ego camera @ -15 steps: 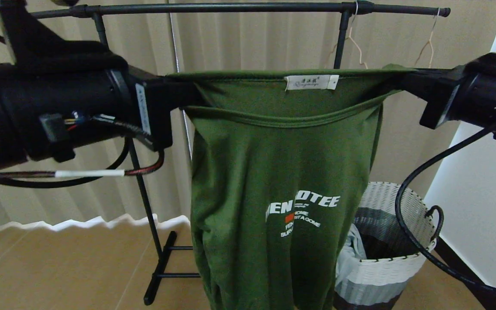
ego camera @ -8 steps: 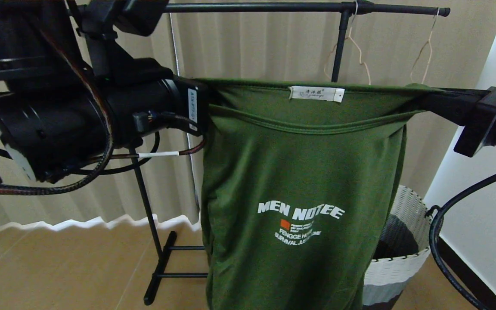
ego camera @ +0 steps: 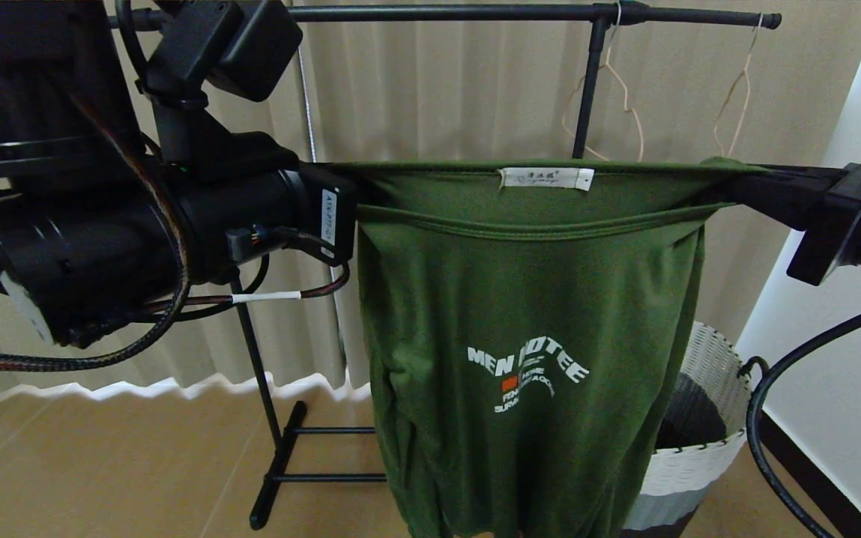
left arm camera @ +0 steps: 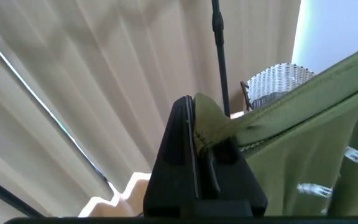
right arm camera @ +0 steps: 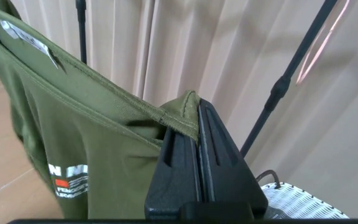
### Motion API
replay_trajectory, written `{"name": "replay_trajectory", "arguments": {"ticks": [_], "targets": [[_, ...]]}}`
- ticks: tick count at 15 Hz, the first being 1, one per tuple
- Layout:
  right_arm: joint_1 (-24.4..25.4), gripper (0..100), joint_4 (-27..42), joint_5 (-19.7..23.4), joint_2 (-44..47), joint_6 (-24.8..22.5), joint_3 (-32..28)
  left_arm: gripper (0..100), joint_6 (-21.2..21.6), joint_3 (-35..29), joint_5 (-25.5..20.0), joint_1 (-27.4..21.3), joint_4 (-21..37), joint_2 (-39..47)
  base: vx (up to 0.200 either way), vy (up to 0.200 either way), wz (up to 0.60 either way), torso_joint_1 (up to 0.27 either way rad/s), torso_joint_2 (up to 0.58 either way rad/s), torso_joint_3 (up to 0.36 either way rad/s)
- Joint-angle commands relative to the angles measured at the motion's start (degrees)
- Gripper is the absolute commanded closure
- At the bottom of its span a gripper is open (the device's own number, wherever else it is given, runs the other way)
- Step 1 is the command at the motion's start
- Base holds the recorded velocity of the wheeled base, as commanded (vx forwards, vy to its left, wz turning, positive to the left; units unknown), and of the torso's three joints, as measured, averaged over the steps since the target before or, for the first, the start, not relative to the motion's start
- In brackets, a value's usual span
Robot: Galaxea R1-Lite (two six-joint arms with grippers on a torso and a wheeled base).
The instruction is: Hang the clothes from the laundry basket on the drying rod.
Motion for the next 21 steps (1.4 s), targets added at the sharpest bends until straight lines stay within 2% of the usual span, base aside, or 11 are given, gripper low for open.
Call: {"name": "replay_trajectory", "arguments": {"ticks": [1,3,7,10,13,18,21], "targets": [[0.0,100,0.0,0.0,0.0,-0.1,0.1,100,0.0,-0.1,0.0,0.1,-0.1,0.1,0.000,0.000,0.00,0.000,0.00,0.000],[0.0,100,0.0,0.0,-0.2,-0.1,0.2,100,0.0,-1.1,0.0,0.4,-0.3,1.2,0.000,0.000,0.00,0.000,0.00,0.000],[0.7,100,0.4,0.1,-1.5,0.7,0.2,100,-0.4,-6.7,-0.4,4.3,-2.5,7.3,0.000,0.000,0.00,0.000,0.00,0.000],[5.5,100,1.2,0.1,-3.7,5.7,0.6,100,-0.4,-7.9,-0.4,4.8,-2.6,9.4,0.000,0.000,0.00,0.000,0.00,0.000],[7.2,100,2.5,0.1,-4.5,6.3,1.0,100,-0.4,-8.2,-0.4,4.7,-2.6,9.8,0.000,0.000,0.00,0.000,0.00,0.000],[6.9,100,2.1,-0.4,-3.8,5.7,1.7,100,-0.4,-7.2,-0.4,4.7,-2.2,8.8,0.000,0.000,0.00,0.000,0.00,0.000],[0.6,100,1.5,-0.3,1.1,4.2,-1.6,100,-0.4,-2.9,-1.2,4.7,-0.2,2.4,0.000,0.000,0.00,0.000,0.00,0.000]]}}
